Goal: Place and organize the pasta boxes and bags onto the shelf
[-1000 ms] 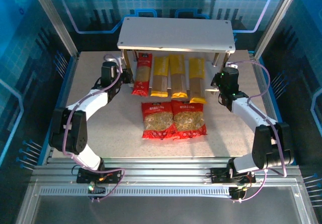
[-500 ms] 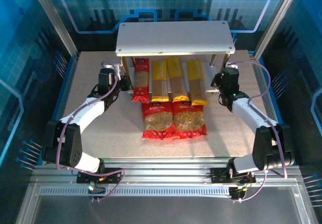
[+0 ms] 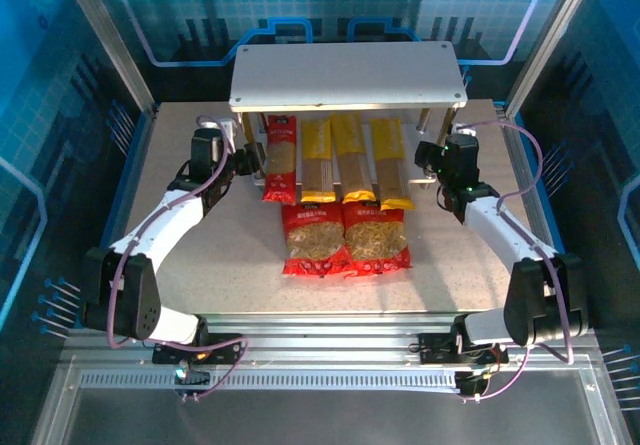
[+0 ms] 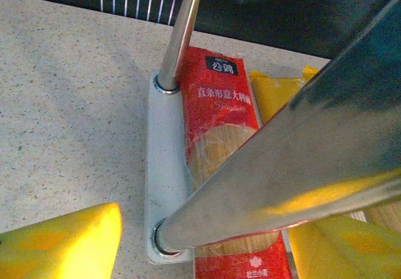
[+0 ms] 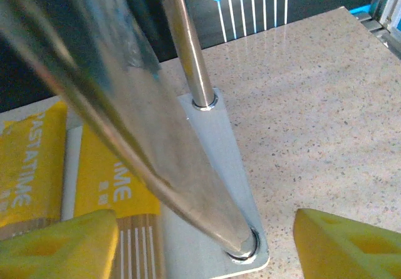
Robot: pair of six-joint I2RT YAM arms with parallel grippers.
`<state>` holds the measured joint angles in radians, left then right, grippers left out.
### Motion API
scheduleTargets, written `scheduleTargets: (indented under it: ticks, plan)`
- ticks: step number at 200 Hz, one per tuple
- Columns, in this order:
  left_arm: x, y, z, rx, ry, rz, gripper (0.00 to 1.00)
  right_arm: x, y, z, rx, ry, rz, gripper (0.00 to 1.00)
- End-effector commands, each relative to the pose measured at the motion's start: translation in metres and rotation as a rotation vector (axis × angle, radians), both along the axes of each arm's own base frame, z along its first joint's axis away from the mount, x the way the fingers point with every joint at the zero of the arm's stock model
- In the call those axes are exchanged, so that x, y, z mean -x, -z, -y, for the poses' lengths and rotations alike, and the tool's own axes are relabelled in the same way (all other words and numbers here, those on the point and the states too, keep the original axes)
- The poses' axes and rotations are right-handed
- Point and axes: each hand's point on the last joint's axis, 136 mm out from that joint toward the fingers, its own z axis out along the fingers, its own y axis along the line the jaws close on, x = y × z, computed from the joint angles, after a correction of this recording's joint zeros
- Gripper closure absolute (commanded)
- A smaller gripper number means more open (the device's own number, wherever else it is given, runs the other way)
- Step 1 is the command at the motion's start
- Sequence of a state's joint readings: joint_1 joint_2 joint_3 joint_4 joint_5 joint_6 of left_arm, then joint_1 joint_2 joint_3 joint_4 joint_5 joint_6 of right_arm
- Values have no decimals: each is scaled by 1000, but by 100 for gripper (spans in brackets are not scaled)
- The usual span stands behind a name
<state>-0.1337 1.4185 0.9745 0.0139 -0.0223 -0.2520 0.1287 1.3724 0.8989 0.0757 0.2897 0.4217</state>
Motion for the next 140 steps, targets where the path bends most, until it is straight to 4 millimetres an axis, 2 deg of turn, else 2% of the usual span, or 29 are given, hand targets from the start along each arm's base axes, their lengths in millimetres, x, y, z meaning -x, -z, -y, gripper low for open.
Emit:
scheduleTargets:
  ticks: [1, 22, 44, 50, 72, 84, 109, 140]
  plan:
    - [9, -17, -5, -17, -1, 5, 23, 5, -25, -2, -13, -22, 52, 13]
    - [25, -17, -6, -3, -7, -17, 18, 20, -32, -5, -10, -35, 48, 7]
    - [54, -14, -14, 30, -56, -45, 15, 46, -49, -8, -16, -43, 61, 6]
    - [63, -13, -15, 46, -67, -47, 15, 57, -39, -9, -15, -47, 26, 6]
    - [96, -11, -14, 101, -87, -74, 15, 95, -37, -18, -36, -76, -50, 6]
    - [112, -11, -10, 109, -83, -94, 15, 117, -29, -28, -42, -103, -122, 6]
    - [135, -10, 1, 139, -55, -125, 15, 160, 0, -55, -48, -171, -291, 6]
    - [146, 4, 12, 166, -17, -185, 10, 188, 38, -90, -73, -232, -402, 4]
